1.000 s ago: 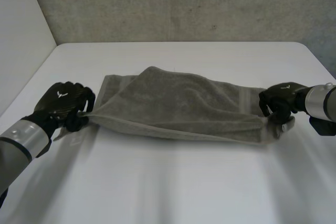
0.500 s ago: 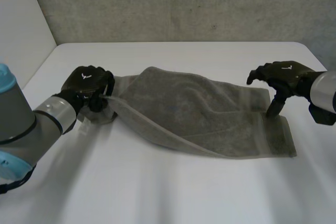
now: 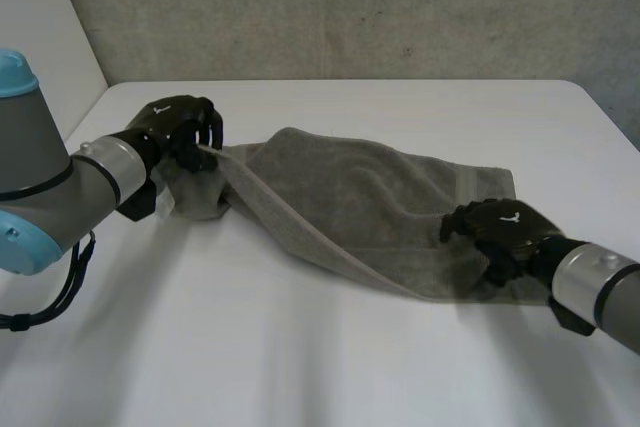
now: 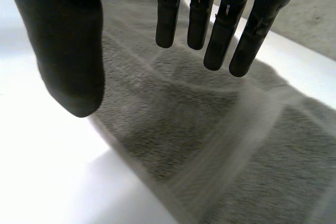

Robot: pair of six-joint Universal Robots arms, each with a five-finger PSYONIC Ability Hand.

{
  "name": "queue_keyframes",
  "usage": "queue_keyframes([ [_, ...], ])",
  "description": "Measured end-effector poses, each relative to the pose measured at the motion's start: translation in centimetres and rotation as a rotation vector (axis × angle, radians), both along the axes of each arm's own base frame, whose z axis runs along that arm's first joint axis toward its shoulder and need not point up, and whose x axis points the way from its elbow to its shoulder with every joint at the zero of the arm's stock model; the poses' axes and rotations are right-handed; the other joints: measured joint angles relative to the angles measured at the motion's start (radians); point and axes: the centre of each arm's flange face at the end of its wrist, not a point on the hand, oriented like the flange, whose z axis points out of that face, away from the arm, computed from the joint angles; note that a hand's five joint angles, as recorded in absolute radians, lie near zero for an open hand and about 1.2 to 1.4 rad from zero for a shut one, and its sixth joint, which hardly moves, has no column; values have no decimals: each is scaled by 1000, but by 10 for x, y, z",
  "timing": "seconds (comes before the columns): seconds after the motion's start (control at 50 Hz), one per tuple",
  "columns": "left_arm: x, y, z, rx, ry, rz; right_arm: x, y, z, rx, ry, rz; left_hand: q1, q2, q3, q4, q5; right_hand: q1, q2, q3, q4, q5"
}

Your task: Fold the towel.

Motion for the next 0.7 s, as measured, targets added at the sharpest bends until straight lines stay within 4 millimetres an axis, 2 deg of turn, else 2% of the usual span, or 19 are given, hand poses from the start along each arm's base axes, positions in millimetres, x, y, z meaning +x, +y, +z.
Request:
queue_keyframes([
  [0.14,0,-7,15,9,82,22,16,3,-19,49,-1,45,0,0,0,0,0,0,0,0,0,0],
  [0.32,2,-12,19,16,108,36,18,1,-37,74,26,63,0,0,0,0,0,0,0,0,0,0],
  [0.52,3,-8,8,46,97,37,19,-7,-39,43,22,55,0,0,0,0,0,35,29,31,31,33],
  [0.7,5,-8,9,45,101,42,24,-13,-43,20,35,42,0,0,0,0,0,44,33,36,38,43],
])
